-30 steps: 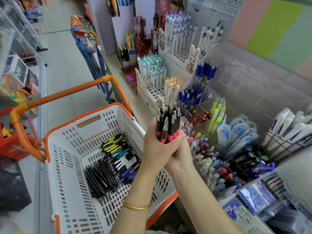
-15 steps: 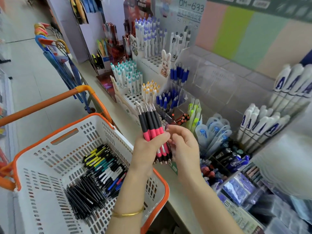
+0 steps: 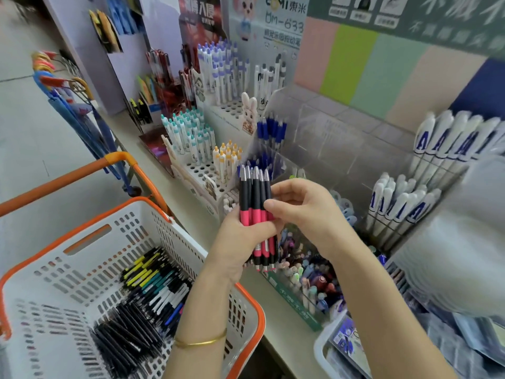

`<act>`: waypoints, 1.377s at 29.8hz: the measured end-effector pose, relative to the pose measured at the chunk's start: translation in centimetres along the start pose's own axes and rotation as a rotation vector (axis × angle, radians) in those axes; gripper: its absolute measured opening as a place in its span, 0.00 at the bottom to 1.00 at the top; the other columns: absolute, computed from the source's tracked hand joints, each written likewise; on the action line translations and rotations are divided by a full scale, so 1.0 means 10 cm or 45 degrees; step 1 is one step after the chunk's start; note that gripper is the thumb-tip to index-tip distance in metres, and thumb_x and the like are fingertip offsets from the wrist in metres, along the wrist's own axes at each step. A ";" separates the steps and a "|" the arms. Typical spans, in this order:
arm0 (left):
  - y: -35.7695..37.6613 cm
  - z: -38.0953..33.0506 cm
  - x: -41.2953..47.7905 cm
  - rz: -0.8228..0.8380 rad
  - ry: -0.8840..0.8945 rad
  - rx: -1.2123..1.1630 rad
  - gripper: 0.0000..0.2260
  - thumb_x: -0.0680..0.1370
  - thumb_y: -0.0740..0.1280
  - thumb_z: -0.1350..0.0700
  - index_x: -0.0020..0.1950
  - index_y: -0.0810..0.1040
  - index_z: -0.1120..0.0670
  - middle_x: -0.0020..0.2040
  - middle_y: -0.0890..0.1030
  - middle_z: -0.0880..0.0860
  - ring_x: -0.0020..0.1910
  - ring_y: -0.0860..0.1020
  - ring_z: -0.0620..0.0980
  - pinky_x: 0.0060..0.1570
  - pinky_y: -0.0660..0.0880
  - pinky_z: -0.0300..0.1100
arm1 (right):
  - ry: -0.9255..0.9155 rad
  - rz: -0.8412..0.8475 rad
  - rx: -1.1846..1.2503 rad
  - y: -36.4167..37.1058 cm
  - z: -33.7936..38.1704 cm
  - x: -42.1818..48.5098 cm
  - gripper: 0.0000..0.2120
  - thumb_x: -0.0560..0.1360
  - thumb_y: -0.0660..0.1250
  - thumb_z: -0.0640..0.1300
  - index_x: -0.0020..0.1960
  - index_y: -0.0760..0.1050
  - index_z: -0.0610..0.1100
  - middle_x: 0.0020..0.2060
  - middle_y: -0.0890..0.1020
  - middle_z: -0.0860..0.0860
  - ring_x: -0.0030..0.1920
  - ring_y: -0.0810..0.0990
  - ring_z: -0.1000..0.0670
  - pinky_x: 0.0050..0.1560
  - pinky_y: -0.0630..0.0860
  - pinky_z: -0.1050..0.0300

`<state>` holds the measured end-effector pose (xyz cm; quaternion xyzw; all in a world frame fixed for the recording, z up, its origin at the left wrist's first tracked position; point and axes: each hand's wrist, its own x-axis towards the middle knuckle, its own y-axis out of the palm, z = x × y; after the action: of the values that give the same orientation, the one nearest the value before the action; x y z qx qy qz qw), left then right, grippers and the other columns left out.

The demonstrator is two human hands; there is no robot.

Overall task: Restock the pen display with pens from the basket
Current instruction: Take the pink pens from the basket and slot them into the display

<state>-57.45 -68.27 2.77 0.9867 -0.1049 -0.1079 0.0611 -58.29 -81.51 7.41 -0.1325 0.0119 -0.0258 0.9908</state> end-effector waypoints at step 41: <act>0.16 -0.40 0.69 0.109 0.014 -0.213 0.10 0.73 0.70 0.68 0.51 0.77 0.58 0.37 0.81 0.53 0.34 0.81 0.48 0.34 0.78 0.41 | -0.097 -0.182 -0.410 -0.24 0.26 0.79 0.11 0.78 0.65 0.45 0.44 0.82 0.40 0.34 0.82 0.48 0.32 0.76 0.57 0.34 0.74 0.65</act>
<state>-50.23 -70.97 5.53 0.9734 -0.1371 -0.1081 0.1486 -50.42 -83.57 10.39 -0.2908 -0.0310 -0.0890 0.9521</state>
